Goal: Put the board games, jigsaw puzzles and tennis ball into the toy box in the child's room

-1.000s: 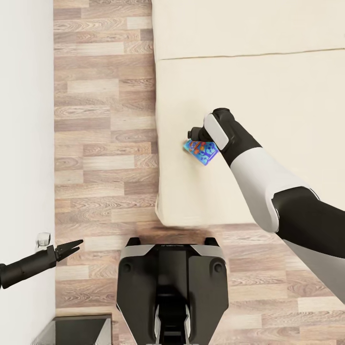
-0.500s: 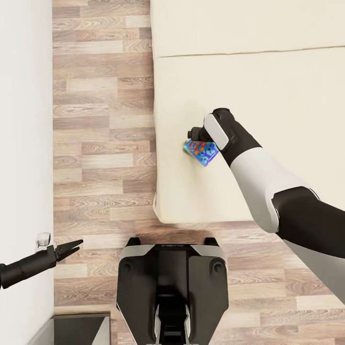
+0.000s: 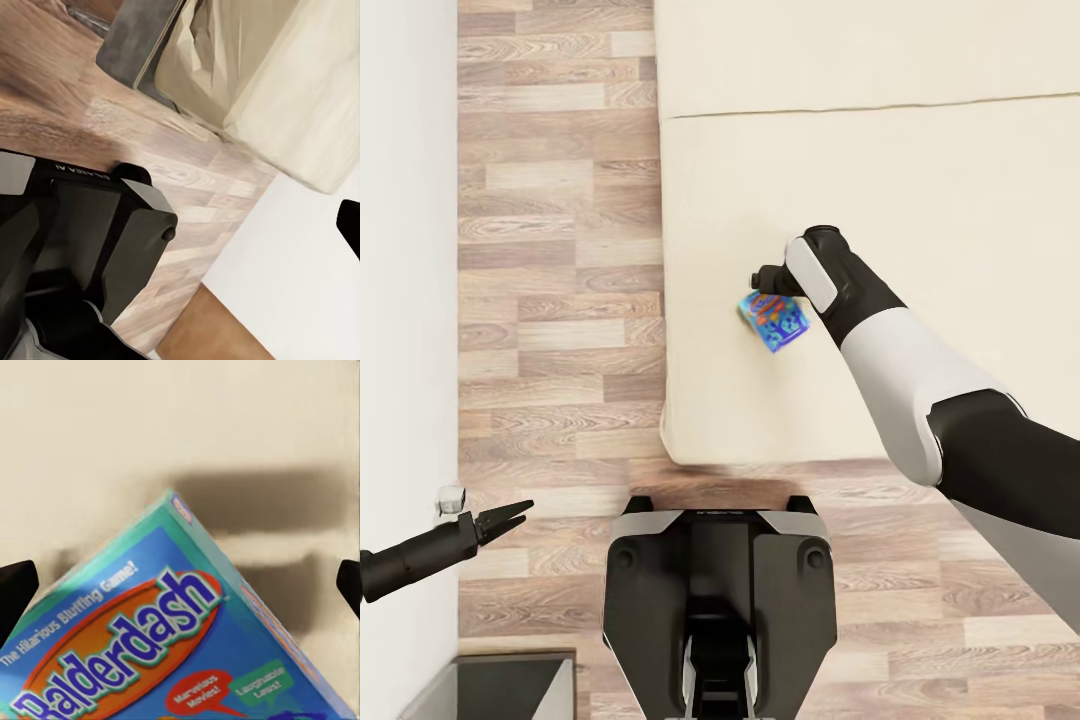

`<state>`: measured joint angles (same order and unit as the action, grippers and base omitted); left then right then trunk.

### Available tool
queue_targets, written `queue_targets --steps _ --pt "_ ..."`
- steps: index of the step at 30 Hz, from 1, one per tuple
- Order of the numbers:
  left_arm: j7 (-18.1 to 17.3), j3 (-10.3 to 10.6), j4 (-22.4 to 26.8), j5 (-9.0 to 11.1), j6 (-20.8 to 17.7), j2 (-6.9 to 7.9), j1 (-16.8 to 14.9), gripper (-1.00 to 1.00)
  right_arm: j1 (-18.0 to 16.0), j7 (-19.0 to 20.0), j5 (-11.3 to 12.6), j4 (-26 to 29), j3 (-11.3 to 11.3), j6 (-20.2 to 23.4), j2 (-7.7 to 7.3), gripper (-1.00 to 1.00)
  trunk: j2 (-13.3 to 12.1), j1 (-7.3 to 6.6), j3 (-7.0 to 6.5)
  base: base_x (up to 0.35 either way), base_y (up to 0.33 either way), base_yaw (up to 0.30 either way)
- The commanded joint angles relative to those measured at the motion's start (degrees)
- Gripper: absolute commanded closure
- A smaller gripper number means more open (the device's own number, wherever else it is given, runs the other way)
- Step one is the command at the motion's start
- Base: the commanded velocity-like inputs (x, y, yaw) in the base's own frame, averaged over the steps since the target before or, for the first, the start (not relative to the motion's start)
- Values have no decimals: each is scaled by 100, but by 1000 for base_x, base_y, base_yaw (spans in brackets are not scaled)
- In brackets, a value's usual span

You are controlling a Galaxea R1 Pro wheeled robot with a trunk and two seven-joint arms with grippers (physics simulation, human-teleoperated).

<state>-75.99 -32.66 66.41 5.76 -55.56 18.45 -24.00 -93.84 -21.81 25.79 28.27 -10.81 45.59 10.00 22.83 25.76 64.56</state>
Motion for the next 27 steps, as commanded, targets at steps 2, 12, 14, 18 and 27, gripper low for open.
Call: queue_targets --steps 2,12,14,18,27 --pt "-12 -3 4 8 -51 1 1 -100 -2 -52 49 3 -17 12 0 -100 9 3 6 -96 -252 0" --pt "-12 -3 4 21 -51 1 1 -100 -2 -52 49 3 -17 13 0 -100 9 3 6 -73 -69 0" --pt "-12 -3 4 20 -52 1 1 -100 -2 -52 49 3 -17 17 0 -100 9 3 6 -67 -5 0" --pt "-12 -3 4 18 -51 1 1 -100 -2 -52 49 3 -17 19 0 -100 9 3 6 -25 44 0" --pt "-12 -3 4 13 -52 1 1 -100 -2 -51 48 3 -17 20 0 -100 9 3 6 -77 153 0"
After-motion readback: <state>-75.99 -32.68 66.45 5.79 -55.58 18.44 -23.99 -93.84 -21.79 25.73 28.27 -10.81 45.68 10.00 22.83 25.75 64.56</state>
